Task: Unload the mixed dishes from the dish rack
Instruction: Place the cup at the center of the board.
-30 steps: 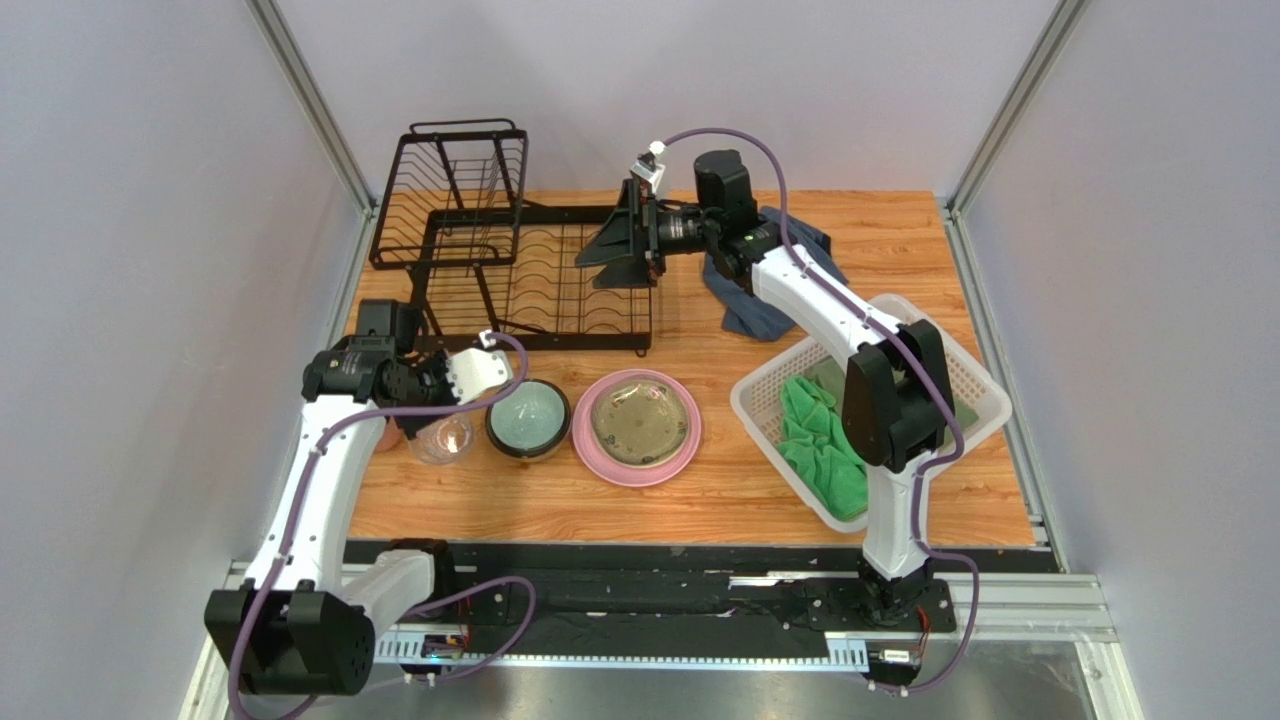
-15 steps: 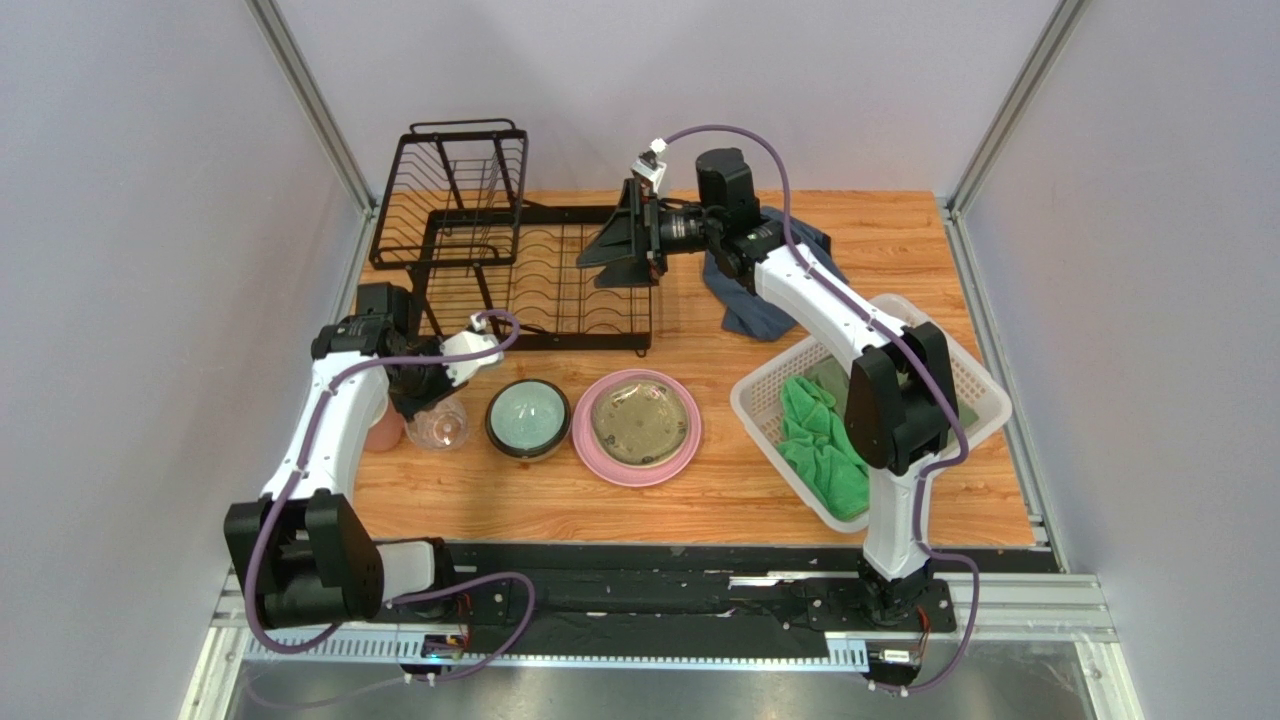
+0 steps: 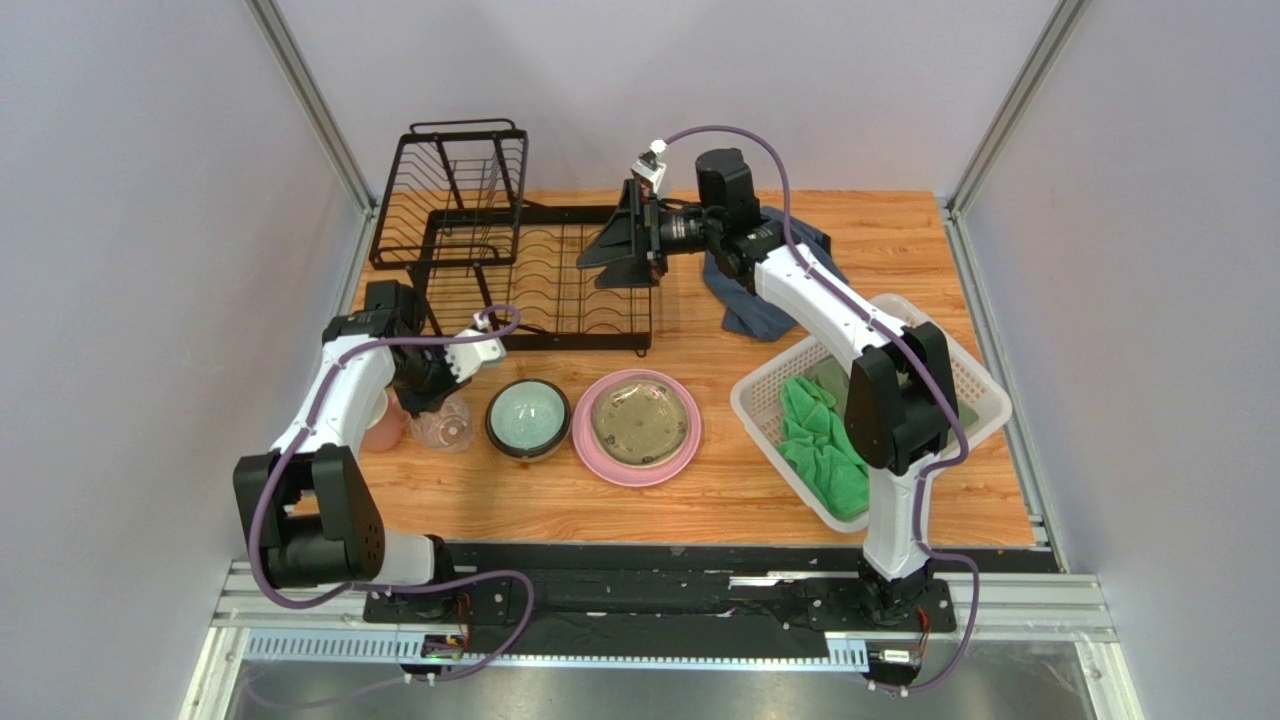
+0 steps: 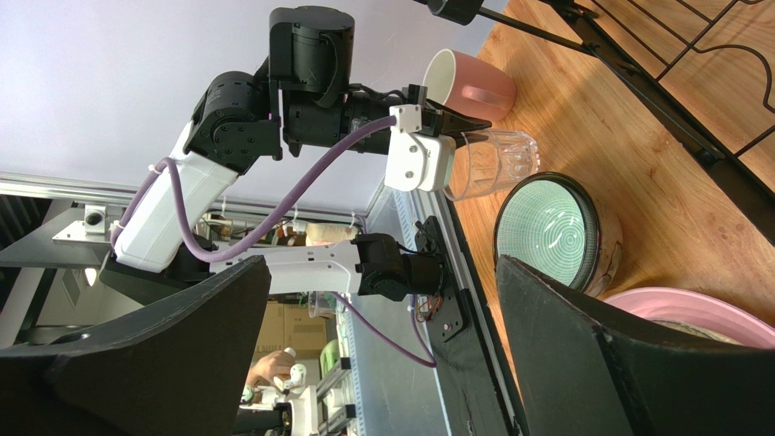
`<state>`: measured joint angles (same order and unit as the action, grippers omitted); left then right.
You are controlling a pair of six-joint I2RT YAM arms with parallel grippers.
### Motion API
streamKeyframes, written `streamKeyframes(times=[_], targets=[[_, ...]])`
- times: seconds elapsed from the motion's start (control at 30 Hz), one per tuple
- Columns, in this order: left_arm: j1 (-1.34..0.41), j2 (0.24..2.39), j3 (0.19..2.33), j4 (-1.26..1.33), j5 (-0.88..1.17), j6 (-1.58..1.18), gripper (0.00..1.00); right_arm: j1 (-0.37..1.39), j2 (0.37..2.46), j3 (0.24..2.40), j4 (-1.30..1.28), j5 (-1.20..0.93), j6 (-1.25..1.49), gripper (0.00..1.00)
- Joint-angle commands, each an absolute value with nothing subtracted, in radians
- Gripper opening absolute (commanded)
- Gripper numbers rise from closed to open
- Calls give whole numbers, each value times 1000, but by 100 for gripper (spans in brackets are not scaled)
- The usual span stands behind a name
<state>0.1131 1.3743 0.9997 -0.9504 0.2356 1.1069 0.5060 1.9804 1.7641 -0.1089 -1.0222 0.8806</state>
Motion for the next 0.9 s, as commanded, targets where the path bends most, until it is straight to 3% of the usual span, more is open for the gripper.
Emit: streamKeyframes(times=[0.0, 0.87], targets=[[121, 1385, 1025, -930, 275, 1112, 0, 508, 1937, 1759, -98, -1015, 857, 98], [120, 1422, 1026, -899, 255, 1100, 14, 506, 1937, 1759, -107, -1008, 848, 98]])
